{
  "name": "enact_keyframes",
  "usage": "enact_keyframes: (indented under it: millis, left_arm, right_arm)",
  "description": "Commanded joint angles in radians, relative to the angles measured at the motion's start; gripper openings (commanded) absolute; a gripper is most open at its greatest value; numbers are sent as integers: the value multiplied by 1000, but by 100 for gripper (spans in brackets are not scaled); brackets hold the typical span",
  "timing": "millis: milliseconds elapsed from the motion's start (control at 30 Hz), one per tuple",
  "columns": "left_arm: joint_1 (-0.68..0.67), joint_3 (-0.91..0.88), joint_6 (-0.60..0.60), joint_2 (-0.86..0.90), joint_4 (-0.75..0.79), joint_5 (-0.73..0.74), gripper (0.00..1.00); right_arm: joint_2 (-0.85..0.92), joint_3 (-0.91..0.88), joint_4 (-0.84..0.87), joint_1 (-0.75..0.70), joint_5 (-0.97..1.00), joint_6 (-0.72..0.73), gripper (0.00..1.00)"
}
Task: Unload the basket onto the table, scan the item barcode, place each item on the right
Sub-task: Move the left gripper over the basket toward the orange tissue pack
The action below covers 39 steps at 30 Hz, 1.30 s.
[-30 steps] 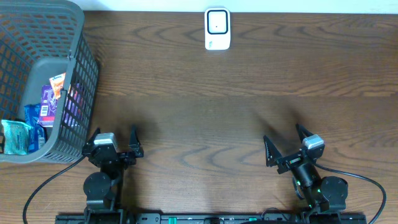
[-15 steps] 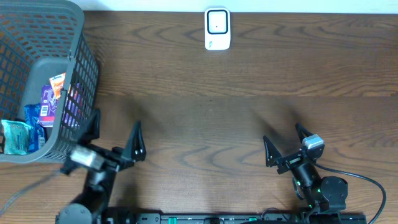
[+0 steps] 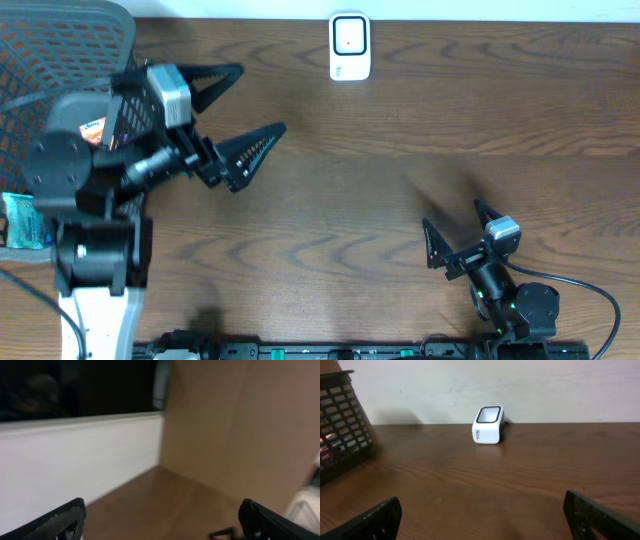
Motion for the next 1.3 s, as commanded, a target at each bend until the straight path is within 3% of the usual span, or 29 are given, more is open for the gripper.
enact_keyframes:
  millis: [0, 167, 300, 400, 467, 700, 800, 867, 1100, 1267]
  left_arm:
    - [43, 148, -280, 128, 18, 154, 98]
    - [126, 212, -304, 233, -64, 106, 97]
    - [185, 212, -189, 250, -222, -22, 98]
    - [213, 212, -38, 237, -398, -295, 98]
    - [212, 212, 72, 217, -507, -554, 98]
    - [212, 212, 204, 163, -690, -1024, 98]
    - [212, 212, 223, 164, -739, -1104, 98]
    - [211, 212, 223, 164, -815, -1024, 98]
    - [211, 212, 221, 170, -848, -1033, 98]
    - [216, 212, 60, 172, -894, -1216, 98]
  right_arm:
    - [-5, -2, -5, 6, -5, 14, 99]
    - [-5, -2, -5, 6, -5, 14, 99]
    - [-5, -2, -5, 6, -5, 14, 99]
    - [-5, -2, -5, 6, -5, 14, 99]
    - [-5, -2, -5, 6, -5, 14, 99]
    - [-5, -2, -5, 6, -5, 14, 99]
    - [-5, -2, -5, 6, -5, 13, 99]
    - [-5, -2, -5, 6, -5, 13, 99]
    - [-5, -2, -5, 6, -5, 14, 99]
    - [-5, -2, -5, 6, -5, 14, 99]
